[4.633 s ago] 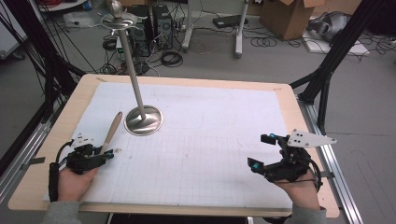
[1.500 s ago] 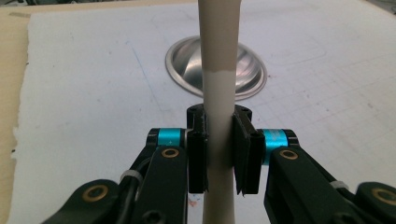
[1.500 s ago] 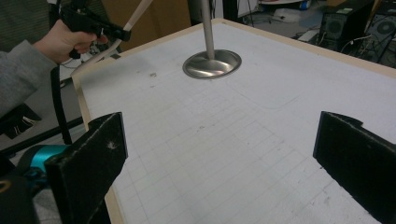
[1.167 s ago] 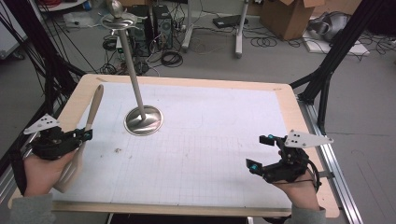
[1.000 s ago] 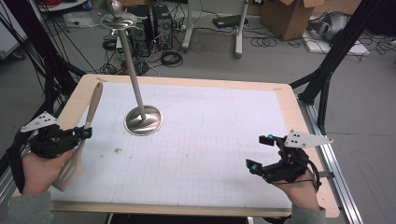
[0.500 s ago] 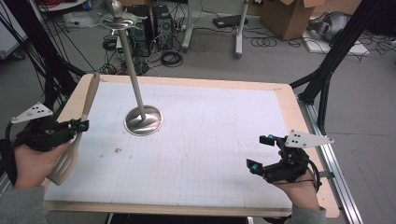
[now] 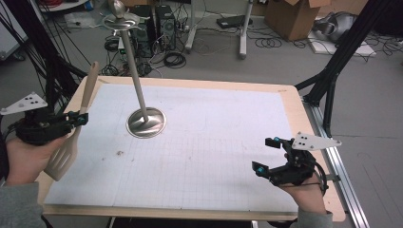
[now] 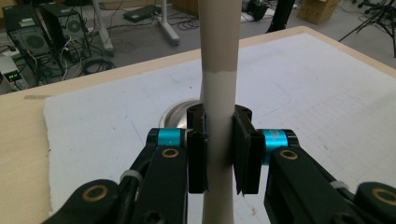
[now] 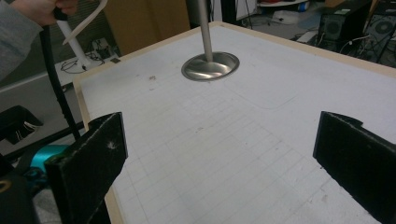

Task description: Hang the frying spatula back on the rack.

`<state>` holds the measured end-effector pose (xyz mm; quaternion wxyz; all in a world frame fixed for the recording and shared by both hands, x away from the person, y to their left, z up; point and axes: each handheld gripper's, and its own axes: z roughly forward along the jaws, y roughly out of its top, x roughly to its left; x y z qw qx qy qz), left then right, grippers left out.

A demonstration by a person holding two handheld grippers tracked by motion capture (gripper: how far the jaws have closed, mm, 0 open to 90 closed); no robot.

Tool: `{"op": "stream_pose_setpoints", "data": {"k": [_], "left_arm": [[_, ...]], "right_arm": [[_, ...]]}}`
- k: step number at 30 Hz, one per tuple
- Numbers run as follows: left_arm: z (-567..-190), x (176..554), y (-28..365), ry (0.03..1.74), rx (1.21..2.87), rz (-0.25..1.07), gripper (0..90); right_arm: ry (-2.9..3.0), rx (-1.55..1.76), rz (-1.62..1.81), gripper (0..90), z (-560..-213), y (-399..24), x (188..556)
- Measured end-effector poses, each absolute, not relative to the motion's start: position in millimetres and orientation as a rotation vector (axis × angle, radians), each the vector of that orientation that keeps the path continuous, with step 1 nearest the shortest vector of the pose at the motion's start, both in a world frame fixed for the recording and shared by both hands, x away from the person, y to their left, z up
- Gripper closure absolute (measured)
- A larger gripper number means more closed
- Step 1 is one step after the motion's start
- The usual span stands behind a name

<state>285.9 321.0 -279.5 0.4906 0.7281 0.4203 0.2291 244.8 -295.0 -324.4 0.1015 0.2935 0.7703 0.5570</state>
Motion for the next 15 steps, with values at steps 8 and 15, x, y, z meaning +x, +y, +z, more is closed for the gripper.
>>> {"op": "stream_pose_setpoints", "data": {"k": [8,15], "left_arm": [[-263.9,287.5,321.0,0.99,1.751,0.544,77.6],[-253.3,289.8,324.5,0.975,1.731,0.545,77.6]], "right_arm": [[2.273,0.87,1.651,1.7,-323.8,-295.2,244.1],[2.271,0.863,1.65,1.7,-323.3,-296.2,243.9]]}}
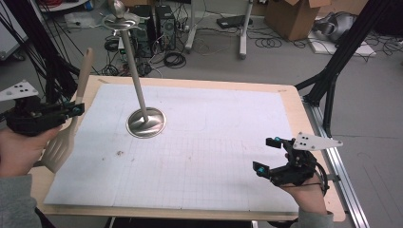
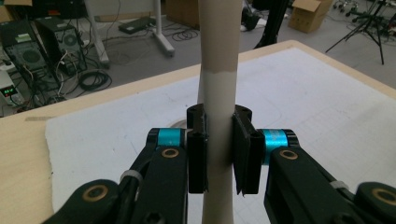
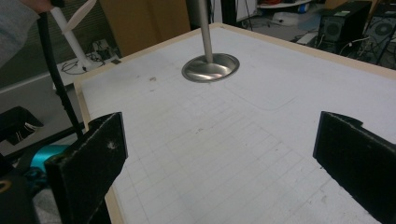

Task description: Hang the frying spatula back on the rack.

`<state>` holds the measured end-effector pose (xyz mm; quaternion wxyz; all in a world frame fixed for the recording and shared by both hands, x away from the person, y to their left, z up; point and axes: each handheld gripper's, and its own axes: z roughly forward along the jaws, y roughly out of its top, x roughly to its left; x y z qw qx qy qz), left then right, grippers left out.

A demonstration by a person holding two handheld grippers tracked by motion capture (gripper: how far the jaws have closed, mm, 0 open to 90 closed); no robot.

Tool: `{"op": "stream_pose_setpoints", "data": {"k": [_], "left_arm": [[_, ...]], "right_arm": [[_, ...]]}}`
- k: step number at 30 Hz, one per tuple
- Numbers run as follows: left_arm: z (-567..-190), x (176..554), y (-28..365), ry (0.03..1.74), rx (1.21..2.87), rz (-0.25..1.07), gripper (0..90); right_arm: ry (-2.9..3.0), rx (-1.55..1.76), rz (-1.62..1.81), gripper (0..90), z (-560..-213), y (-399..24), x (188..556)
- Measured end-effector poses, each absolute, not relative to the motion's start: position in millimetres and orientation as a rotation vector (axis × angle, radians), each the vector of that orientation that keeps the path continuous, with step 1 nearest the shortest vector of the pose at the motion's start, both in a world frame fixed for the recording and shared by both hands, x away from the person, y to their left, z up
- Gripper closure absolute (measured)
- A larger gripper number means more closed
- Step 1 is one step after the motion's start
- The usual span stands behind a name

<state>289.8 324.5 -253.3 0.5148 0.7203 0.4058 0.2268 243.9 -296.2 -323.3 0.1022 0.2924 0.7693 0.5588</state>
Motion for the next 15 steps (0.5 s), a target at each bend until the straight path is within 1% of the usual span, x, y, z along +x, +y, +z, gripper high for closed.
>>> {"op": "stream_pose_setpoints", "data": {"k": [6,15], "left_arm": [[-252.6,292.9,329.7,0.977,1.712,0.534,77.6],[-236.6,303.0,331.9,0.958,1.716,0.527,77.6]], "right_arm": [[2.264,0.859,1.655,1.7,-322.8,-297.6,243.6],[2.263,0.863,1.653,1.7,-322.6,-298.5,243.3]]}}
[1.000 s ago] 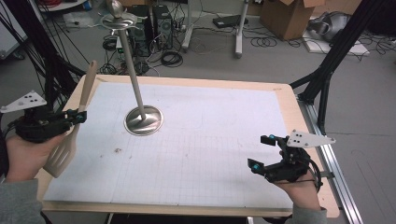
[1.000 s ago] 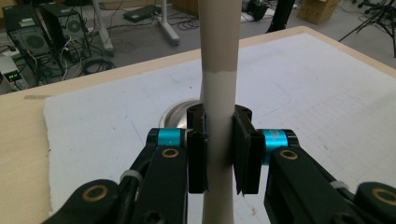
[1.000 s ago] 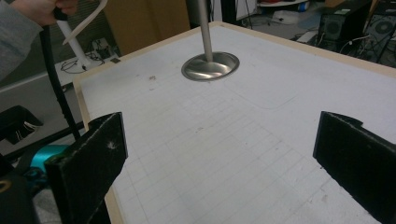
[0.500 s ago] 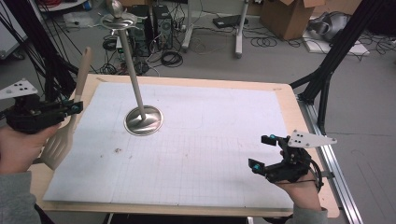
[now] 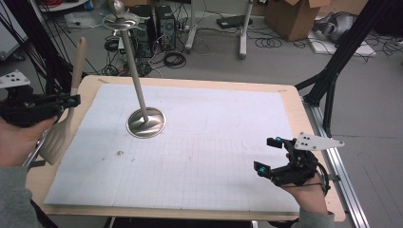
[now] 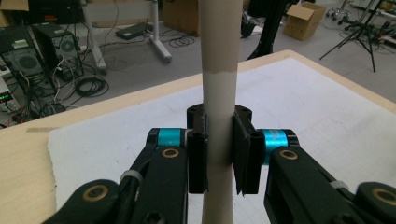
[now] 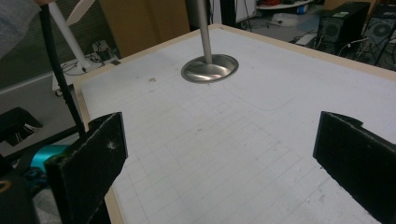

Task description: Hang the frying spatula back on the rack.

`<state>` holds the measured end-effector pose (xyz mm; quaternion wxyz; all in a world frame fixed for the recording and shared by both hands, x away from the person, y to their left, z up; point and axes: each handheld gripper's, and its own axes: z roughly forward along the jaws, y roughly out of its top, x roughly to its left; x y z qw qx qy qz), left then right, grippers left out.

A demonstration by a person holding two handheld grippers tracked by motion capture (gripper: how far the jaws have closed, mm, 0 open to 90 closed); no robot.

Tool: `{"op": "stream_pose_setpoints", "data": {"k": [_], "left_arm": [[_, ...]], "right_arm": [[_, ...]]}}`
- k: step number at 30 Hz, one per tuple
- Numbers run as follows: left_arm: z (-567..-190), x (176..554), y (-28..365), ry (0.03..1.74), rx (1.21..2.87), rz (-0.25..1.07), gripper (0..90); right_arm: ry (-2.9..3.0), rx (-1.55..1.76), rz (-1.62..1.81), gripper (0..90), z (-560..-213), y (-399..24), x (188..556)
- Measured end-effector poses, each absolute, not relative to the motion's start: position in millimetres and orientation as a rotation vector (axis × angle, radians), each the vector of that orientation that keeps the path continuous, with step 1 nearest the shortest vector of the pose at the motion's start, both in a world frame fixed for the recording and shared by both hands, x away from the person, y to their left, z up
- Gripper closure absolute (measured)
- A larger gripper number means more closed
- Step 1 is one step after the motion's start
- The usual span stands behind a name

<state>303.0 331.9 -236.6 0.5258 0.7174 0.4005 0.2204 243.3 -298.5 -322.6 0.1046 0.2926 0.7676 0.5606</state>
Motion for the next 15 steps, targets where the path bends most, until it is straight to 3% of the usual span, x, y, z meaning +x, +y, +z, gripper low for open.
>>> {"op": "stream_pose_setpoints", "data": {"k": [15], "left_arm": [[-224.4,314.3,326.1,0.949,1.68,0.505,77.6]], "right_arm": [[2.24,0.872,1.668,1.7,-321.1,-304.7,240.8]]}}
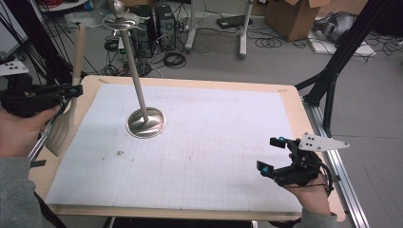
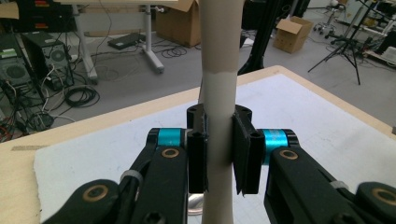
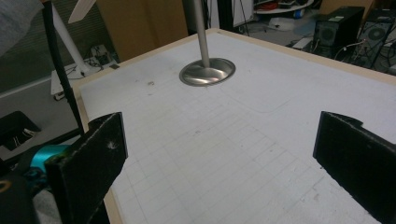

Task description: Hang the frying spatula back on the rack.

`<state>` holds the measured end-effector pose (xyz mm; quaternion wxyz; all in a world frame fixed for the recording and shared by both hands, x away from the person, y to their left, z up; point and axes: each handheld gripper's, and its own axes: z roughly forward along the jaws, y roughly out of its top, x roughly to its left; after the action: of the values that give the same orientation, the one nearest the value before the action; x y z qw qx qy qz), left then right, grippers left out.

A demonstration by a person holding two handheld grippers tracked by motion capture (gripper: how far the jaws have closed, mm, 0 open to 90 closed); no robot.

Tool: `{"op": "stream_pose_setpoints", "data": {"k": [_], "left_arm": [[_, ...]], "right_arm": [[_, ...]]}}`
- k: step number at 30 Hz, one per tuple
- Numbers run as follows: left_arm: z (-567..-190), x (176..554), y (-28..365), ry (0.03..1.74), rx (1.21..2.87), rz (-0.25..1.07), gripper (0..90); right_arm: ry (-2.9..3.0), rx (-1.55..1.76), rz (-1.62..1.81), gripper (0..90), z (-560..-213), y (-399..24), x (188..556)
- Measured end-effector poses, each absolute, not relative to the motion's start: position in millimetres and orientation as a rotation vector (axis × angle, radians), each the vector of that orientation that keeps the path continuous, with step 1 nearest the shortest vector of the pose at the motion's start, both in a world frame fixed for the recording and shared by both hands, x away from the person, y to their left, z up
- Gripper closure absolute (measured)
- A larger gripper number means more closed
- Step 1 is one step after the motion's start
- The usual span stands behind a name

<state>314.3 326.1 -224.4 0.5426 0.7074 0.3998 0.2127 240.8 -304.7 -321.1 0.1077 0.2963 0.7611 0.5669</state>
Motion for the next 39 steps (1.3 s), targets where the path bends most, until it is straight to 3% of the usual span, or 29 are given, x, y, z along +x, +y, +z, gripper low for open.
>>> {"op": "stream_pose_setpoints", "data": {"k": [39], "left_arm": [[-222.9,332.6,313.1,0.947,1.686,0.423,77.6]], "right_arm": [[2.225,0.863,1.675,1.7,-320.1,-309.4,238.7]]}}
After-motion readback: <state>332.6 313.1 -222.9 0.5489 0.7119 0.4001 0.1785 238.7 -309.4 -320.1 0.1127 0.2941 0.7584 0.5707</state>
